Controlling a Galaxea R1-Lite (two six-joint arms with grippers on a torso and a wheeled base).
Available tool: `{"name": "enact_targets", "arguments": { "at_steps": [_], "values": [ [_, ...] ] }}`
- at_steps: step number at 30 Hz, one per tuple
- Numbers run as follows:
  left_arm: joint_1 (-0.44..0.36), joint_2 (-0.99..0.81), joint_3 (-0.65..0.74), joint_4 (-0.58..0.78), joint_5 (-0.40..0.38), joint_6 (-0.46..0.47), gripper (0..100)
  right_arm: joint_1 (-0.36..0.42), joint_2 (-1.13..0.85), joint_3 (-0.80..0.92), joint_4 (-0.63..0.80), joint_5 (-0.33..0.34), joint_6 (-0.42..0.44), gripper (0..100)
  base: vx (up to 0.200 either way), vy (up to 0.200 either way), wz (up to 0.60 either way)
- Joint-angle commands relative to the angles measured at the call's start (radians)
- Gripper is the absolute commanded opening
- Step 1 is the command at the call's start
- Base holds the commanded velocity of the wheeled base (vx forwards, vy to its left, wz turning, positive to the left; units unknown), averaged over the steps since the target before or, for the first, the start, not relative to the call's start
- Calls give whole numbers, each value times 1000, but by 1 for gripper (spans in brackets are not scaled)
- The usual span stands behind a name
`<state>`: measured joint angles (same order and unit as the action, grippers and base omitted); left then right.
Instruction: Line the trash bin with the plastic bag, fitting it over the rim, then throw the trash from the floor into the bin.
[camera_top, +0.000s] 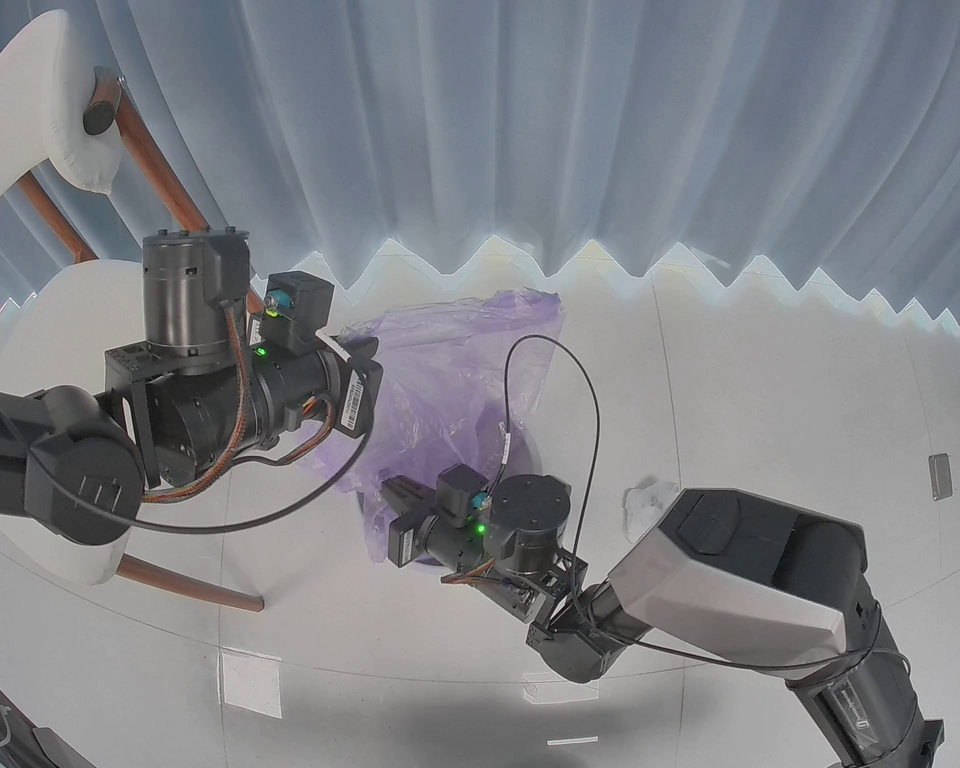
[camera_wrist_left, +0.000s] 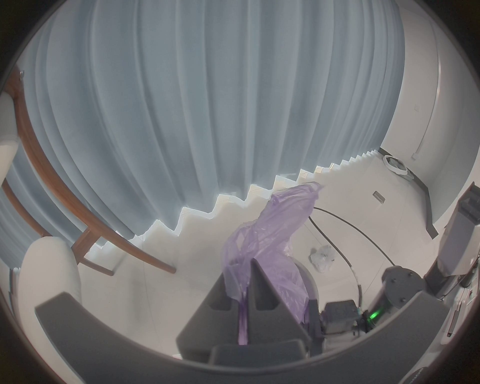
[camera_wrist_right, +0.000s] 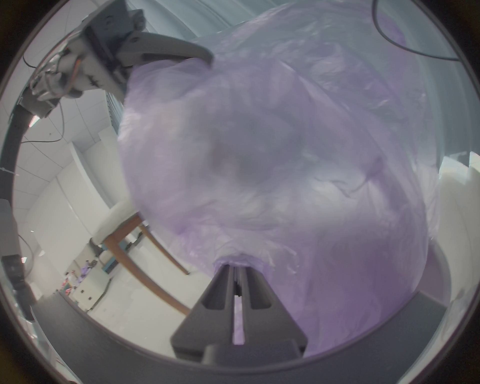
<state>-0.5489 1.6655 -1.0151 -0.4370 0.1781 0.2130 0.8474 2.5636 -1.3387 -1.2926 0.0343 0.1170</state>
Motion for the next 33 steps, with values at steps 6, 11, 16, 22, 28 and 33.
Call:
{"name": "enact_targets", "arguments": {
  "at_steps": [6, 11, 16, 22, 28, 33],
  "values": [
    [18, 68, 3, 18, 31, 68, 0, 163, -329, 596, -63, 165, 122, 0, 0, 0, 0],
    [34, 91, 0, 20, 50, 82, 0, 134, -462, 863, -177, 162, 193, 0, 0, 0, 0],
    [34, 85, 3, 37, 50, 80, 0, -102, -563, 1076, -278, 161, 214, 0, 0, 0, 0],
    [12, -13, 6, 212, 46, 78, 0, -419, -537, 949, -275, 170, 228, 0, 0, 0, 0],
    [-19, -81, 6, 299, 46, 69, 0, -524, -350, 650, -275, 170, 104, 0, 0, 0, 0],
    [-28, -112, 6, 330, 46, 69, 0, -498, -240, 432, -257, 170, 85, 0, 0, 0, 0]
  ]
}}
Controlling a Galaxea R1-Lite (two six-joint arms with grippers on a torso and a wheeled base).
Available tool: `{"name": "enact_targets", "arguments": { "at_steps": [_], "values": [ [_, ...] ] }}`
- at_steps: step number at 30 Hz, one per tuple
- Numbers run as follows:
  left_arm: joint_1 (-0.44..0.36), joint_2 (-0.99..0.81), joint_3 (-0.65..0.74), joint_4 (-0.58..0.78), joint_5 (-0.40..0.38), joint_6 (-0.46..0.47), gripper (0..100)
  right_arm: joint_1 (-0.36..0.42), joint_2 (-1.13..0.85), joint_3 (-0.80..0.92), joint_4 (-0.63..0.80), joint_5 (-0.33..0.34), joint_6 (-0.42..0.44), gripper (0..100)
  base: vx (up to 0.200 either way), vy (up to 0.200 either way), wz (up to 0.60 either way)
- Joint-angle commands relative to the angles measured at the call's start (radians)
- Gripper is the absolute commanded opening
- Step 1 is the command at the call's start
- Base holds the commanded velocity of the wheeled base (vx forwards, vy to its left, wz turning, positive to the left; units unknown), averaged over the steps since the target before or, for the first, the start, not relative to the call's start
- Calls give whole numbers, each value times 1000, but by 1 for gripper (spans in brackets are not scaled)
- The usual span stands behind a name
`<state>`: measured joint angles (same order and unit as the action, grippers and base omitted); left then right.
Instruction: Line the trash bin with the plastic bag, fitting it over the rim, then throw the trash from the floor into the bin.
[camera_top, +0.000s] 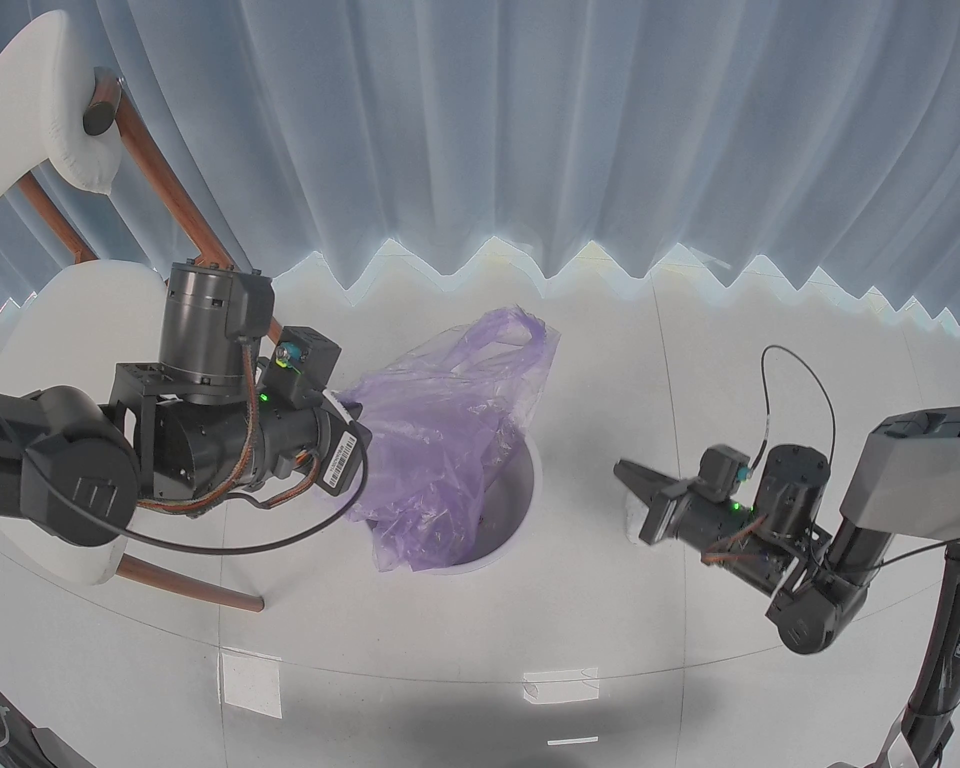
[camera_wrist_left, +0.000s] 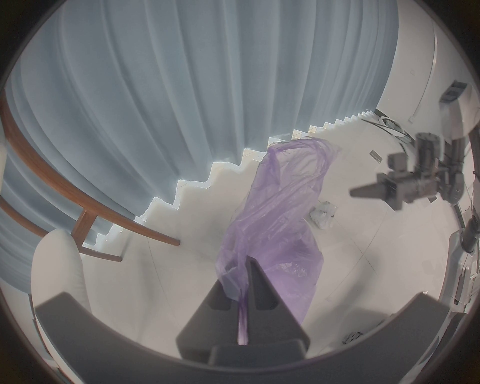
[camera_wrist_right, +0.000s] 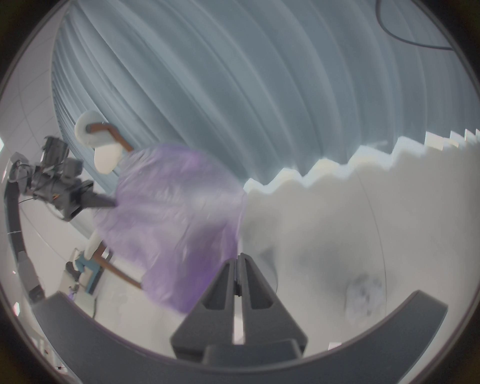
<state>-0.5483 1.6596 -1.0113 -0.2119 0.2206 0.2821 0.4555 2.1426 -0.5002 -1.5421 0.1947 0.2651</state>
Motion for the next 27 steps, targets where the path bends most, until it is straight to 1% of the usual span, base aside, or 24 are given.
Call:
{"name": "enact_targets", "arguments": {
  "at_steps": [1, 4, 5, 6, 8, 11, 13, 18, 20, 25, 27],
  "values": [
    [-28, -118, 8, 118, 3, 0, 0, -78, 220, -506, 27, 6, -64, 0, 0, 0, 0],
    [-28, -129, 16, 121, 5, 0, 0, -44, 270, -632, 79, 5, -72, 0, 0, 0, 0],
    [-28, -129, 16, 121, 5, 0, 0, -44, 270, -632, 79, 5, -72, 0, 0, 0, 0],
    [-30, -130, 22, 121, 8, 2, 0, -37, 315, -730, 131, 5, -106, 0, 0, 0, 0],
    [-35, -130, 23, 118, 9, 2, 0, -35, 367, -833, 168, 5, -144, 0, 0, 0, 0],
    [-48, -130, 25, 118, 9, 0, 0, -31, 438, -959, 206, 5, -167, 0, 0, 0, 0],
    [-51, -130, 26, 118, 9, 0, 0, -15, 467, -1006, 234, 6, -167, 0, 0, 0, 0],
    [-64, -130, 26, 117, 9, 2, 0, 29, 524, -1084, 257, 9, -167, 0, 0, 0, 0],
    [-68, -129, 28, 115, 9, 2, 0, 52, 528, -1089, 257, 11, -167, 0, 0, 0, 0],
    [-68, -129, 48, 112, 8, 2, 0, 111, 507, -1035, 232, 15, -167, 0, 0, 0, 0],
    [-68, -126, 56, 112, 8, 0, 0, 132, 471, -977, 211, 35, -167, 0, 0, 0, 0]
  ]
}}
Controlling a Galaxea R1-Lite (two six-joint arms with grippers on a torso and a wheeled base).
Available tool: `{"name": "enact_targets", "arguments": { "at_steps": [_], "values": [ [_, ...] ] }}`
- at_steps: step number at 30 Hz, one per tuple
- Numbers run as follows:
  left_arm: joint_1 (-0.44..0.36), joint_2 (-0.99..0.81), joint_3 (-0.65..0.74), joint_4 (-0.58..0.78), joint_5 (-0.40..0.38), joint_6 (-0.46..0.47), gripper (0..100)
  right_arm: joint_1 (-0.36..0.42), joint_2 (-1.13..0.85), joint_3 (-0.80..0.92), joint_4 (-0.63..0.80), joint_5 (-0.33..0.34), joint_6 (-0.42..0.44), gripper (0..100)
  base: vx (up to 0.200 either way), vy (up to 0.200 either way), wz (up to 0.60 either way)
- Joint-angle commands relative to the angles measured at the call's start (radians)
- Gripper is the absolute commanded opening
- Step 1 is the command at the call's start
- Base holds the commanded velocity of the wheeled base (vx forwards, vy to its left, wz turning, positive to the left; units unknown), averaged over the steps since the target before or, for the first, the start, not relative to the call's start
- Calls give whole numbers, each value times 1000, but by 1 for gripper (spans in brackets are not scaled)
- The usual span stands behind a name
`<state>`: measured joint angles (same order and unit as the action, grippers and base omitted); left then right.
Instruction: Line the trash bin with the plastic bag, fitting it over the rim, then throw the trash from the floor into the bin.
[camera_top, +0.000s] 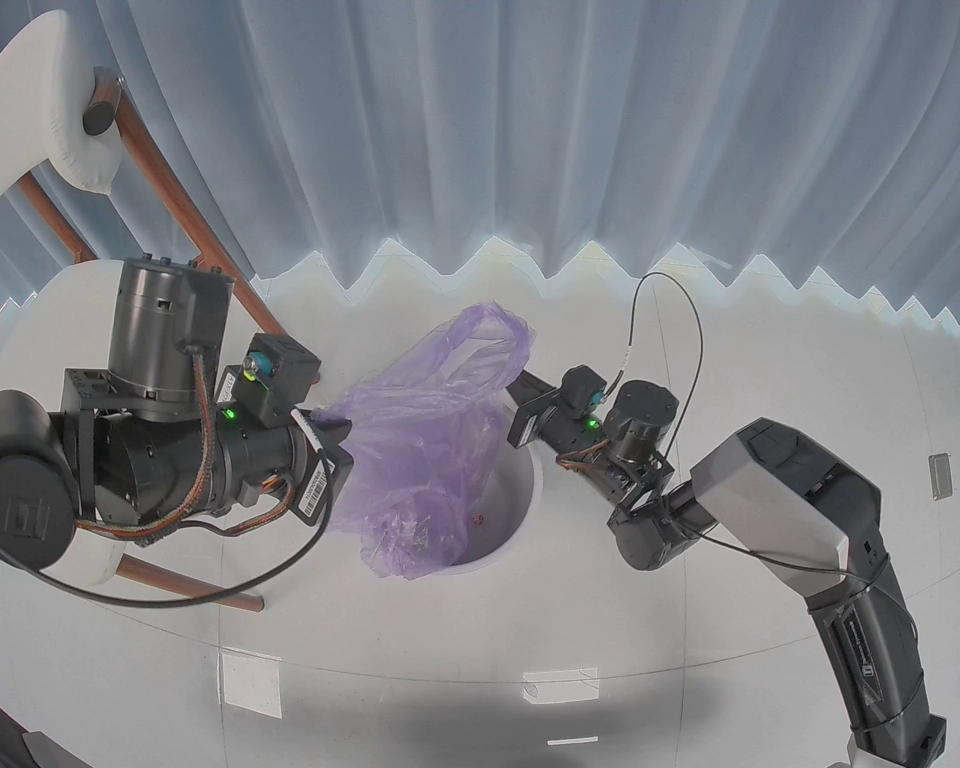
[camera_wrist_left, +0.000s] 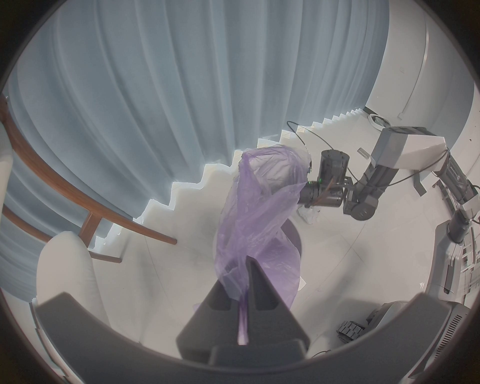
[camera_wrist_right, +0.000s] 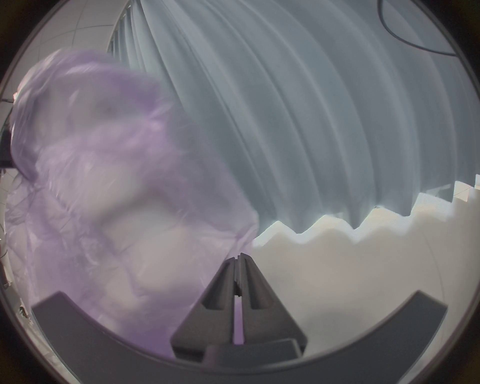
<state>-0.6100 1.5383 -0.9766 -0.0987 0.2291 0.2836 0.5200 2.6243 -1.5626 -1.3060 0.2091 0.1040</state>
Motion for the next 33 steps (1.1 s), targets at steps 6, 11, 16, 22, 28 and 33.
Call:
{"name": "enact_targets", "arguments": {
  "at_steps": [6, 11, 16, 22, 28, 33],
  "values": [
    [7, 2, 26, -15, -1, -3, 0, 103, -124, 312, -121, 62, -6, 0, 0, 0, 0],
    [13, 28, 44, -29, -1, -3, 0, 144, -233, 599, -233, 75, -4, 0, 0, 0, 0],
    [6, 54, 72, -90, 2, 0, 0, 149, -443, 938, -256, 70, 52, 0, 0, 0, 0],
    [1, 71, 91, -102, 2, 0, 0, 186, -698, 1124, -173, -53, 264, 0, 0, 0, 0],
    [-14, 111, 91, -139, 2, -1, 0, 195, -846, 1107, -10, -91, 413, 0, 0, 0, 0],
    [-30, 134, 85, -159, 7, -3, 0, 242, -909, 1018, 211, -221, 572, 100, 0, 0, 0]
  ]
}}
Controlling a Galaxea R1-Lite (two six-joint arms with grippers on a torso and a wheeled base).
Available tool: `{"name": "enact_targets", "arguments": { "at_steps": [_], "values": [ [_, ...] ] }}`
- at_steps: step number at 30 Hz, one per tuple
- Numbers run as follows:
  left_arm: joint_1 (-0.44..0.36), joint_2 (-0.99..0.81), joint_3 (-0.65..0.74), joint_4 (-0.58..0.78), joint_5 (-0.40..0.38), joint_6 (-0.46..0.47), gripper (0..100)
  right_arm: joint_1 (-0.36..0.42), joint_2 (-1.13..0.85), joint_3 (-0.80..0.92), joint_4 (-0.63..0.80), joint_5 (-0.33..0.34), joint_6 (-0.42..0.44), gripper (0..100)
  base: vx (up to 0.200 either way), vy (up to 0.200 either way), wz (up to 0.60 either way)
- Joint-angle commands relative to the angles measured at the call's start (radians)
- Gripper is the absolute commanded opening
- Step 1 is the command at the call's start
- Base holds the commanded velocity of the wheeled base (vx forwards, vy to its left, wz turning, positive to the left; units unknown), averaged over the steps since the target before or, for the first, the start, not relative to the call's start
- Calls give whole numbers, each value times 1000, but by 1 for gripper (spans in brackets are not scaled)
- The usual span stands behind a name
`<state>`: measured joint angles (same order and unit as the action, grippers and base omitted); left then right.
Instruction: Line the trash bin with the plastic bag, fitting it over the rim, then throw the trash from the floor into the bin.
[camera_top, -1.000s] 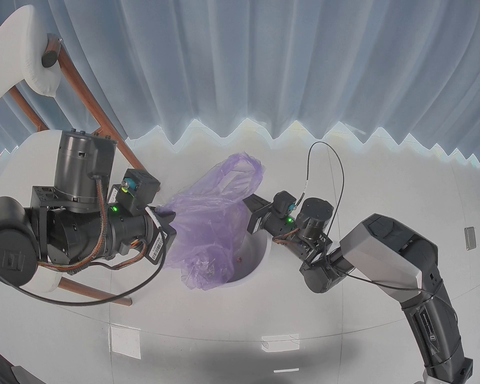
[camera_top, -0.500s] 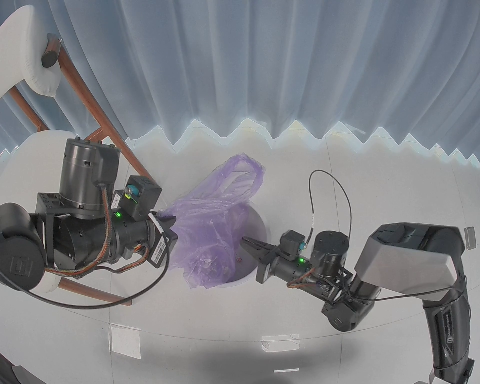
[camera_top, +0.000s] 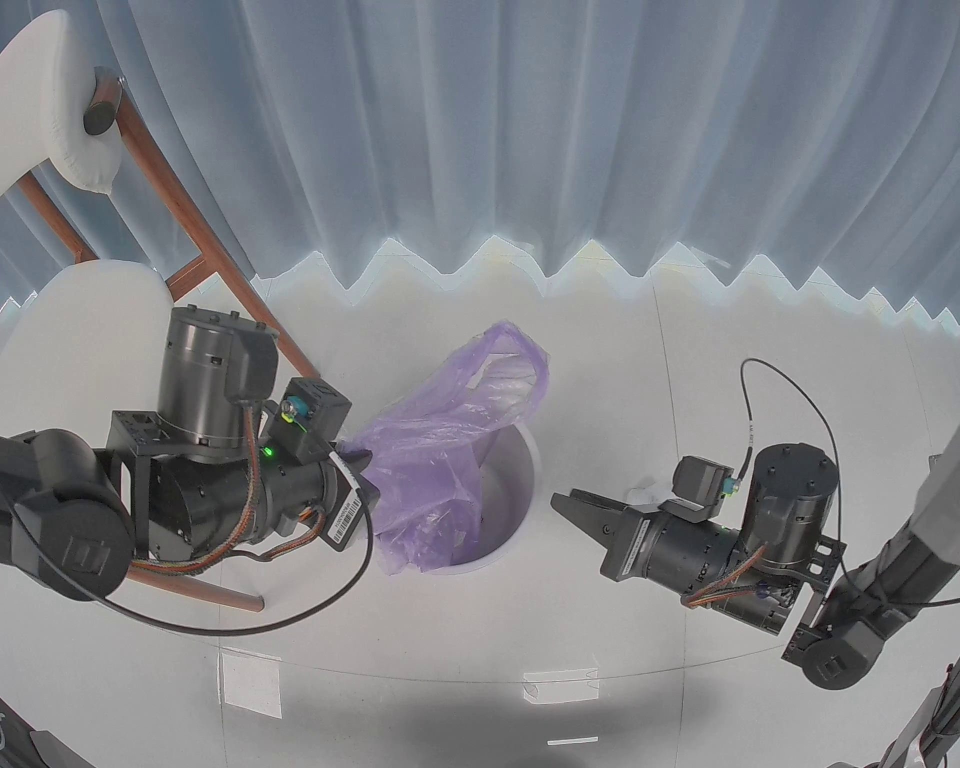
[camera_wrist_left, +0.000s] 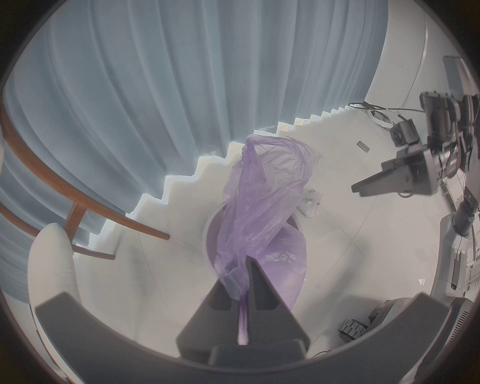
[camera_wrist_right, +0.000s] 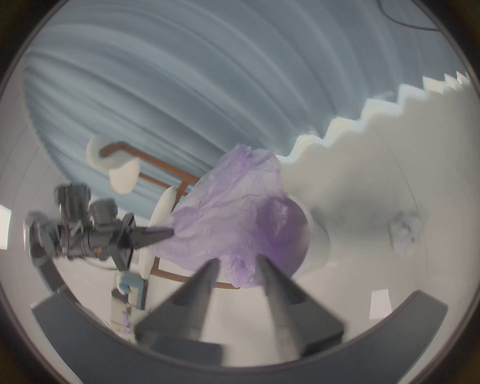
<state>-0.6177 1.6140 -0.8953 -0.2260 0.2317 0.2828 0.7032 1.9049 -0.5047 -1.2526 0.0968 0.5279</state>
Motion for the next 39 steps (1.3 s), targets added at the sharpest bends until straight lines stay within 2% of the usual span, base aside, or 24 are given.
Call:
{"name": "enact_targets", "arguments": {
  "at_steps": [1, 2, 5, 9, 13, 14, 27, 37, 38, 39],
  "values": [
    [-24, 58, 4, -32, 6, -2, 0, 64, -190, -52, 168, -117, 162, 100, 0, 0, 0],
    [-24, 58, 6, -32, 8, -2, 0, 70, -182, -92, 203, -137, 205, 100, 0, 0, 0],
    [-24, 56, 6, -32, 8, -2, 0, 82, -148, -167, 274, -154, 245, 100, 0, 0, 0],
    [-22, 55, 9, -30, 8, -4, 0, 93, -93, -232, 297, -164, 251, 100, 0, 0, 0],
    [-22, 55, 7, -30, 8, -4, 0, 98, -32, -272, 297, -198, 251, 100, 0, 0, 0],
    [-19, 56, 6, -32, 8, -5, 0, 98, 3, -278, 300, -226, 251, 100, 0, 0, 0],
    [-20, 56, 4, -32, 8, -14, 0, 67, 106, -313, 294, -241, 293, 100, 0, 0, 0],
    [-19, 55, 6, -30, 8, -14, 0, 45, 240, -523, 314, -267, 313, 100, 0, 0, 0],
    [-19, 55, 10, -30, 8, -14, 0, 47, 244, -546, 334, -276, 313, 0, 0, 0, 0],
    [-17, 53, 10, -30, 8, -14, 0, 47, 244, -549, 340, -281, 314, 0, 0, 0, 0]
  ]
}}
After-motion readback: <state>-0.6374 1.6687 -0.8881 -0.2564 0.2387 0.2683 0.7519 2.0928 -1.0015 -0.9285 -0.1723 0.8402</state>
